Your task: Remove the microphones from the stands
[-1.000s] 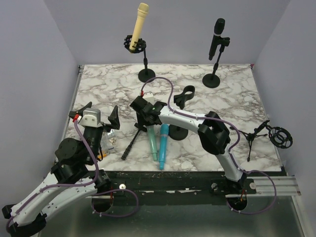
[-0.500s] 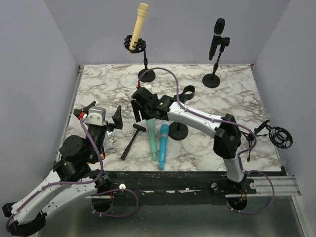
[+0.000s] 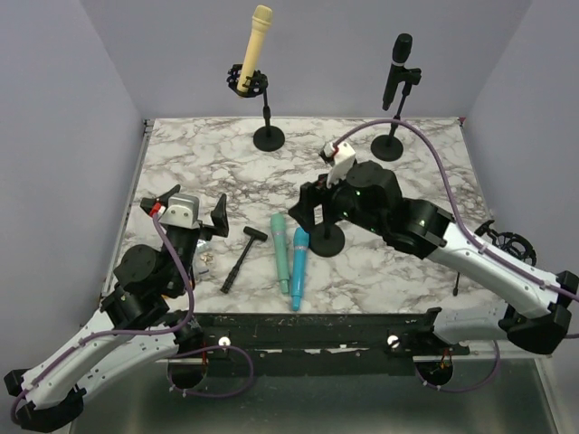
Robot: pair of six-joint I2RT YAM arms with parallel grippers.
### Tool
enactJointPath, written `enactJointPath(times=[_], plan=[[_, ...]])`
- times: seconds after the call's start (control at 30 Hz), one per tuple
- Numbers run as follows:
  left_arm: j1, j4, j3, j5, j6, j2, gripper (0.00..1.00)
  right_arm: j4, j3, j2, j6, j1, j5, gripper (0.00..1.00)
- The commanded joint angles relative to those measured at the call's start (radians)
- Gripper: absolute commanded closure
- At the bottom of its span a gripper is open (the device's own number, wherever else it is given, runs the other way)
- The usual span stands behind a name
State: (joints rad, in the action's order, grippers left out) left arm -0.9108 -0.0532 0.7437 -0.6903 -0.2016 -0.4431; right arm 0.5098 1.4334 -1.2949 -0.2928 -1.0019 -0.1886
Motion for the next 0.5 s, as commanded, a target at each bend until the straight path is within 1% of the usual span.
enactJointPath(times=[0.0, 0.17, 0.3, 0.4, 0.47], plan=[[0.006, -0.014, -0.003, 0.041, 0.020, -0.026, 0.02, -0.078, -0.145, 0.117, 0.011, -0.006, 0.029, 0.16], [0.006, -0.040, 0.010, 0.111, 0.054, -0.066, 0.02, -0.103, -0.238, 0.234, -0.035, -0.005, -0.040, 0.16], [0.005, -0.075, 0.035, 0.185, 0.111, -0.128, 0.02, -0.069, -0.286, 0.282, -0.054, -0.006, -0.128, 0.16], [0.006, -0.112, 0.084, 0.264, 0.192, -0.184, 0.02, -0.053, -0.330, 0.320, -0.108, -0.005, -0.238, 0.16], [0.008, -0.142, 0.125, 0.323, 0.285, -0.230, 0.02, -0.051, -0.375, 0.338, -0.165, -0.005, -0.320, 0.16]])
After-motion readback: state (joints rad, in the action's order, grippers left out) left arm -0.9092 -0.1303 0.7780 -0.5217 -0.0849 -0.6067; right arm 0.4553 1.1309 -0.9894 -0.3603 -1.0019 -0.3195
